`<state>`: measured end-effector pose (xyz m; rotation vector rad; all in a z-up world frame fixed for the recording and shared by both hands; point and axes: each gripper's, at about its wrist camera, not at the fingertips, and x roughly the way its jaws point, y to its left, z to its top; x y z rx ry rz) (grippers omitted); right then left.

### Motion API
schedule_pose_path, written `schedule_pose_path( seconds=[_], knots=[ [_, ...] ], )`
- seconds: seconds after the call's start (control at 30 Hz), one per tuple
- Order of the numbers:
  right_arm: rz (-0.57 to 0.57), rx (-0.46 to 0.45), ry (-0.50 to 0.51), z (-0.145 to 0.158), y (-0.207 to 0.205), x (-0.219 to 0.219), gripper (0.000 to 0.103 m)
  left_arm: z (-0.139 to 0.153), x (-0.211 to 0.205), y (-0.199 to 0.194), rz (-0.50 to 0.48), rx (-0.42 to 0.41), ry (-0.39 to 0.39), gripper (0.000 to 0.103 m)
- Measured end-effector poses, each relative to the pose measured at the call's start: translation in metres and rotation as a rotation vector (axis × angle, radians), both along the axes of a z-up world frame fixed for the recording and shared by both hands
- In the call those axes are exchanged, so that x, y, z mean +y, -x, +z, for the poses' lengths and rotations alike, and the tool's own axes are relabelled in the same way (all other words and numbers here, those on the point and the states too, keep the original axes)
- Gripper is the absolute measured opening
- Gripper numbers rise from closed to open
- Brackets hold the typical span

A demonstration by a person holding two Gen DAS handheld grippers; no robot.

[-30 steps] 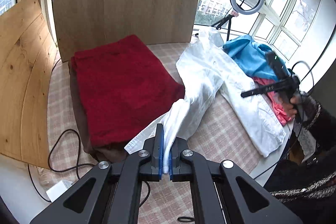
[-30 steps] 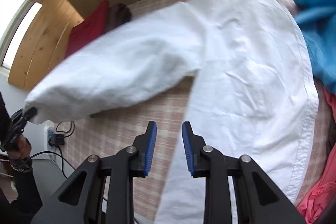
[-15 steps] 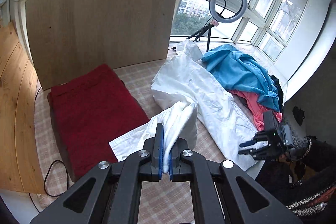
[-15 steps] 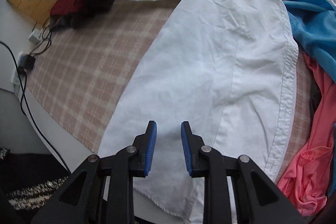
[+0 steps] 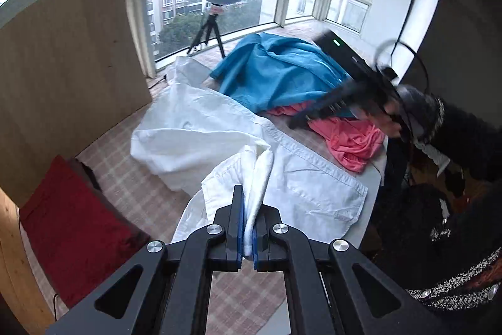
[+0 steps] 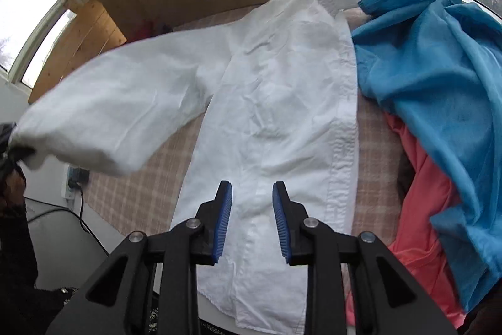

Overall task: Fold clothes
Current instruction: 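Hold the shirt corner with the left tool while the right tool smooths the body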

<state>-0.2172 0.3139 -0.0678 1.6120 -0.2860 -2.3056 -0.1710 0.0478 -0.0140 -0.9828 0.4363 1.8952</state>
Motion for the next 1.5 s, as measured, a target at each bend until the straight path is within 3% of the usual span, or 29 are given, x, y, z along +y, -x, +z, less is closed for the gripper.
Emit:
schedule_pose_path(
  seconds=[0.13,0.2,0.3,0.37,0.53,0.7,0.87,0.93,0.97,1.0,1.1,1.2,1.27,1.33,1.37,1.4,1.5],
  knots=[
    [0.019,0.029,0.038,0.012,0.062,0.03,0.031,-0.041,0.089,-0.04,-0.07,-0.023,0.095,0.003],
    [0.045,0.022,0.046,0.014,0.09,0.037,0.032,-0.073,0.127,-0.063,-0.118,-0.041,0.189,0.003],
    [0.124,-0.021,0.106,0.003,0.13,0.032,0.032,-0.113,0.161,-0.086,-0.126,-0.067,0.307,0.003],
    [0.178,-0.055,0.125,-0.009,0.152,0.016,0.036,-0.128,0.172,-0.091,-0.082,-0.09,0.343,0.003],
    [0.29,-0.117,0.097,-0.047,0.198,-0.041,0.044,-0.129,0.182,-0.097,0.005,-0.098,0.363,0.003],
    [0.311,-0.242,0.243,-0.082,0.23,-0.076,0.045,-0.122,0.184,-0.106,0.027,-0.067,0.431,0.003],
    [0.28,-0.329,0.26,-0.106,0.247,-0.09,0.05,-0.109,0.186,-0.11,0.03,-0.039,0.467,0.003],
    [0.288,-0.306,0.264,-0.104,0.247,-0.089,0.037,-0.104,0.186,-0.111,0.03,-0.039,0.467,0.003],
    [0.298,-0.295,0.283,-0.1,0.247,-0.087,0.011,-0.103,0.187,-0.112,0.023,-0.038,0.47,0.003],
    [0.307,-0.278,0.296,-0.095,0.246,-0.084,0.004,-0.102,0.188,-0.113,0.016,-0.036,0.472,0.003],
    [0.324,-0.161,0.231,-0.068,0.244,-0.071,0.004,-0.109,0.204,-0.111,-0.016,-0.042,0.46,0.003],
    [0.312,-0.043,0.015,-0.054,0.243,-0.06,0.004,-0.122,0.22,-0.11,-0.052,-0.051,0.456,0.003],
    [0.324,-0.079,0.052,-0.059,0.244,-0.05,0.007,-0.127,0.221,-0.108,-0.043,-0.068,0.446,0.003],
    [0.346,-0.162,0.188,-0.066,0.241,-0.041,0.02,-0.129,0.22,-0.106,-0.033,-0.074,0.445,0.003],
    [0.354,-0.185,0.216,-0.071,0.238,-0.042,0.049,-0.131,0.22,-0.108,-0.035,-0.065,0.459,0.003],
    [0.364,-0.186,0.212,-0.074,0.234,-0.045,0.068,-0.131,0.22,-0.109,-0.036,-0.059,0.469,0.003],
    [0.414,-0.173,0.186,-0.085,0.221,-0.061,0.067,-0.129,0.215,-0.111,-0.03,-0.058,0.477,0.003]
  ],
)
